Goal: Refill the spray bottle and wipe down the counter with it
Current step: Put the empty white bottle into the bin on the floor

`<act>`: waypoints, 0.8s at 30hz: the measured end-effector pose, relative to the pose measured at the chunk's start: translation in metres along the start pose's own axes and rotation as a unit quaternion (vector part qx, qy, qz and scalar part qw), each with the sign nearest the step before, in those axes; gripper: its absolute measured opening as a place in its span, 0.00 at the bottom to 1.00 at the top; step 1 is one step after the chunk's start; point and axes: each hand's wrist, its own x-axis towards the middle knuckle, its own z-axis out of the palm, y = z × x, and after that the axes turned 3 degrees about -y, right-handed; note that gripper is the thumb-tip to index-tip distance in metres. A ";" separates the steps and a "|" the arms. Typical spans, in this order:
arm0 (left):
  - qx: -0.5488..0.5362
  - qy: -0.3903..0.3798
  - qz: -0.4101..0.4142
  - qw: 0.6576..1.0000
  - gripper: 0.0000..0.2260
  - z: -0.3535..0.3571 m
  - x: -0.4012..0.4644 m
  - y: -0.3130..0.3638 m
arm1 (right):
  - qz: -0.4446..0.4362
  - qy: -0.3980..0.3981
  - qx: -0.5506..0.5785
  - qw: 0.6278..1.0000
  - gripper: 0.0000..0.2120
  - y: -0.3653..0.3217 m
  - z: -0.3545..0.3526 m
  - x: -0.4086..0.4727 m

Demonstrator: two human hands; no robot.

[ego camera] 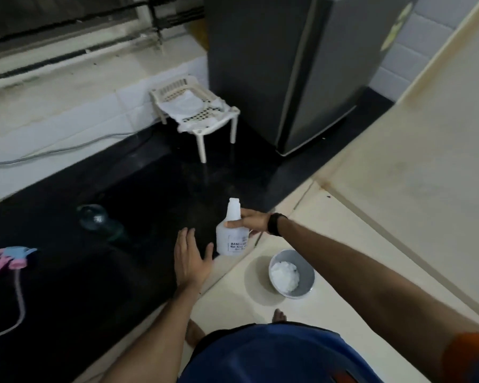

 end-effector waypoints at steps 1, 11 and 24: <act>-0.005 -0.011 0.031 0.999 0.28 0.013 -0.005 0.017 | 0.012 0.015 0.012 1.000 0.24 0.024 -0.011 -0.007; 0.085 -0.440 0.017 0.894 0.26 0.122 -0.053 0.136 | 0.185 0.147 0.064 0.970 0.40 0.237 -0.071 -0.066; 0.124 -0.465 -0.017 0.876 0.21 0.174 -0.059 0.172 | 0.215 0.230 0.142 0.939 0.37 0.319 -0.079 -0.047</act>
